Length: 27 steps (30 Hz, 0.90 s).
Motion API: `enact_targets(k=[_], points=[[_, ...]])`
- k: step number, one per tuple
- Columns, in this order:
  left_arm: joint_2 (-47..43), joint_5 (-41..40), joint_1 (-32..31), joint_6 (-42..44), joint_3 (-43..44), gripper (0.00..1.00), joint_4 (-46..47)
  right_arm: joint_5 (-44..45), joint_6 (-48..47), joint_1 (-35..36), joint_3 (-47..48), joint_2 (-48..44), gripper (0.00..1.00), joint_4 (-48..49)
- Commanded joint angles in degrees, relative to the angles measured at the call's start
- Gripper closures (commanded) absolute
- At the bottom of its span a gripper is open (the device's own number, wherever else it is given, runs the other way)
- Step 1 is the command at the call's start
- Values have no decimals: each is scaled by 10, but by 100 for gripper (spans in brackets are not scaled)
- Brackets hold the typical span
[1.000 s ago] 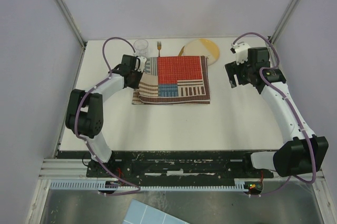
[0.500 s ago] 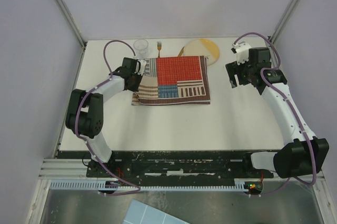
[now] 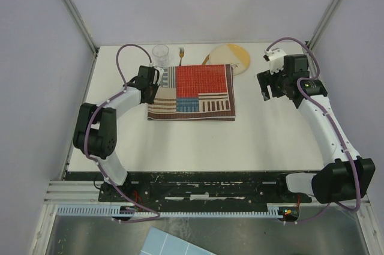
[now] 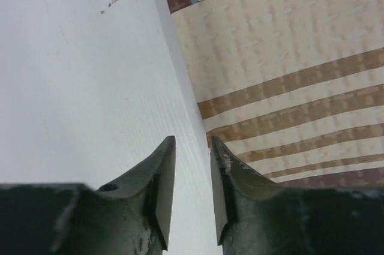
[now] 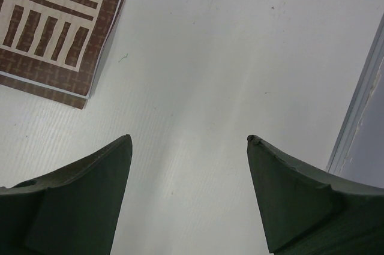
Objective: Set the dinner table for one person
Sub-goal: Flatten out the napkin at the center of the board.
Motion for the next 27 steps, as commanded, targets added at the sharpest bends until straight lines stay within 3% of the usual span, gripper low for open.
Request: enact_targets(k=[1,6,13,27], points=[[-34,-35,0,18,-14,56,37,-7,6,-3,3,-22,14,20],[-45,-44,1,20,-29,53,48,-10,7,-3,2,-24,14,19],[-50,10,24,-10,-42,53,72,-14,7,-4,0,-26,14,18],[-117,275,66,-120,-123,50,143,-21,9,-6,-4,-26,14,17]])
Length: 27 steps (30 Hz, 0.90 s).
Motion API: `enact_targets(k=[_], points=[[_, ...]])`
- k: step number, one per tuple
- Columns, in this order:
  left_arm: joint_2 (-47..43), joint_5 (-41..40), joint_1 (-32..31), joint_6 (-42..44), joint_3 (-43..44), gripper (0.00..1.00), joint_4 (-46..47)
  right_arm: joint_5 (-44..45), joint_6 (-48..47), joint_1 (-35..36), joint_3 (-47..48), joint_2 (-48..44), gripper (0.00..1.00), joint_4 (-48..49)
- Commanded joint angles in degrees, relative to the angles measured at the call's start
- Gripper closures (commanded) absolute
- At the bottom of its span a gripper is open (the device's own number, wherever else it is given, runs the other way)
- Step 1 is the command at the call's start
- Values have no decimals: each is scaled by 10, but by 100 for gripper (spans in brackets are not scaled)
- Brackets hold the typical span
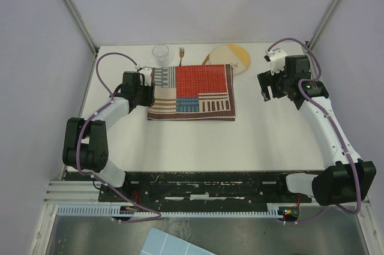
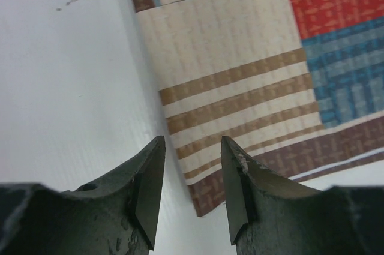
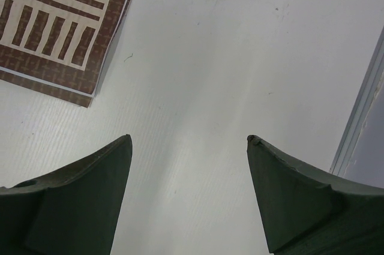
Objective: Set the dinner table for one person
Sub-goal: Flatten out the napkin at the center of the board.
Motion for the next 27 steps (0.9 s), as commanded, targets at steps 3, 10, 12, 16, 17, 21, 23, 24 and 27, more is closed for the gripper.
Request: enact_targets(k=[3,10,12,16,17,21,23,24,27], points=[[-5,168,14,-67,-22,50,61,-10,10,-2,1,-14,14,18],[51,255,18,-92,-7,49,65,-10,9,-3,3,-11,14,16],[62,258,18,-93,-3,49,62,-11,9,-4,3,-10,14,16],[68,246,20,-85,-2,49,59,-12,9,-3,4,-8,14,16],[65,236,20,-81,1,49,54,-12,9,-3,2,-8,14,16],[33,189,20,-55,22,49,12,-13,8,-4,-4,-9,14,17],[10,158,21,-46,30,49,-5,-14,8,-4,-7,-10,14,19],[-1,141,21,-42,30,49,-12,-14,8,-5,-6,-9,14,19],[-18,101,22,-25,31,48,-34,-17,9,-5,-4,-9,14,18]])
